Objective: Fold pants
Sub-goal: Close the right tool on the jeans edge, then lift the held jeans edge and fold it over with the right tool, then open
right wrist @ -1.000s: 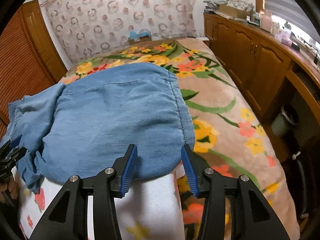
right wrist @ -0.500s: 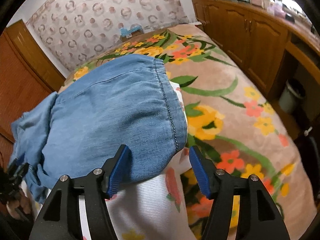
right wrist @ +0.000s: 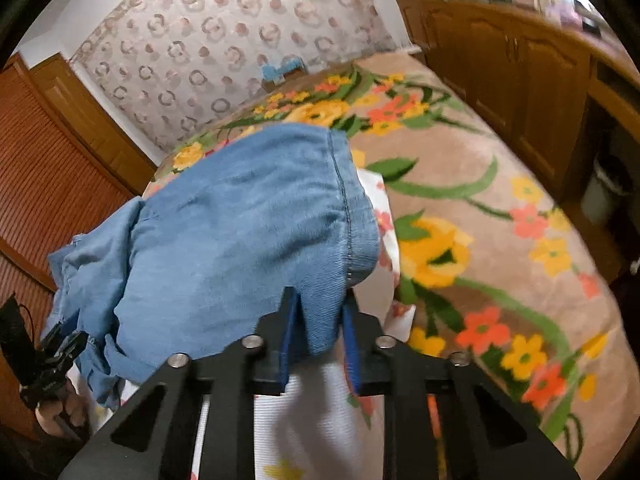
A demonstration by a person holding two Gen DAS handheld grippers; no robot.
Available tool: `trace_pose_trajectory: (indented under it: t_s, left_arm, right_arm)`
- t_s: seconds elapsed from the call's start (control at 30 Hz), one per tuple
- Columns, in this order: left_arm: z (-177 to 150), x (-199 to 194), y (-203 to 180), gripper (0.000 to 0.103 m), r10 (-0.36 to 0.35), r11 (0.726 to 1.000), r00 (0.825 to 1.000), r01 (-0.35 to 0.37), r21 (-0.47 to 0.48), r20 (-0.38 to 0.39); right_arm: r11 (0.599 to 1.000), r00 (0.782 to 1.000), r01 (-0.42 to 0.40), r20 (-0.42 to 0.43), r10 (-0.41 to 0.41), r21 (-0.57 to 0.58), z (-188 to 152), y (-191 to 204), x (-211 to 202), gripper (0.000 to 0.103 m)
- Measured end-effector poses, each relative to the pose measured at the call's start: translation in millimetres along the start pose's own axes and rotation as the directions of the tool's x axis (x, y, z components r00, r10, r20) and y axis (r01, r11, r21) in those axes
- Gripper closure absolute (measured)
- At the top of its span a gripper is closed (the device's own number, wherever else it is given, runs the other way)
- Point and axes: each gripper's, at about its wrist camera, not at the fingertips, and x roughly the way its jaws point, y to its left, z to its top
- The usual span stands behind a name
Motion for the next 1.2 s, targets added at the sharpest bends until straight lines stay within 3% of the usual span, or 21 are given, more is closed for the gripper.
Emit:
trace_pose_trajectory:
  t_s: [0.33, 0.57, 0.77, 0.93, 1.07, 1.2]
  left_arm:
    - [-2.7, -7.0, 4.0, 0.020, 0.040, 0.999, 0.999, -0.040, 0.002, 0.021]
    - [5.6, -50.6, 13.6, 0.020, 0.033, 0.999, 0.995, -0.032, -0.012, 0.090]
    - [9.7, -95.7, 40.9, 0.020, 0.063, 0.997, 0.987, -0.057, -0.047, 0.148]
    - [7.1, -123.5, 59.0, 0.020, 0.099, 0.993, 0.979, -0.086, -0.076, 0.179]
    - [-0.7, -133.2, 71.7, 0.020, 0.118, 0.990, 0.976, -0.102, -0.095, 0.182]
    - [-4.9, -133.7, 86.1, 0.020, 0.125, 0.988, 0.977, -0.106, -0.112, 0.173]
  right_arm:
    - [0.992, 0.994, -0.028, 0.101, 0.040, -0.124, 12.7, 43.6, -41.4, 0.096]
    - [0.959, 0.982, -0.068, 0.149, 0.112, -0.274, 17.8, 103.2, -65.5, 0.097]
    - [0.894, 0.961, -0.163, 0.137, 0.239, -0.418, 15.9, 180.5, -67.8, 0.097]
    - [0.809, 0.925, -0.284, 0.075, 0.372, -0.514, 6.9, 251.9, -61.2, 0.097]
    - [0.757, 0.920, -0.325, -0.004, 0.392, -0.567, -11.2, 286.4, -42.8, 0.096]
    - [0.752, 0.931, -0.307, -0.021, 0.363, -0.583, -14.9, 290.8, -21.9, 0.070]
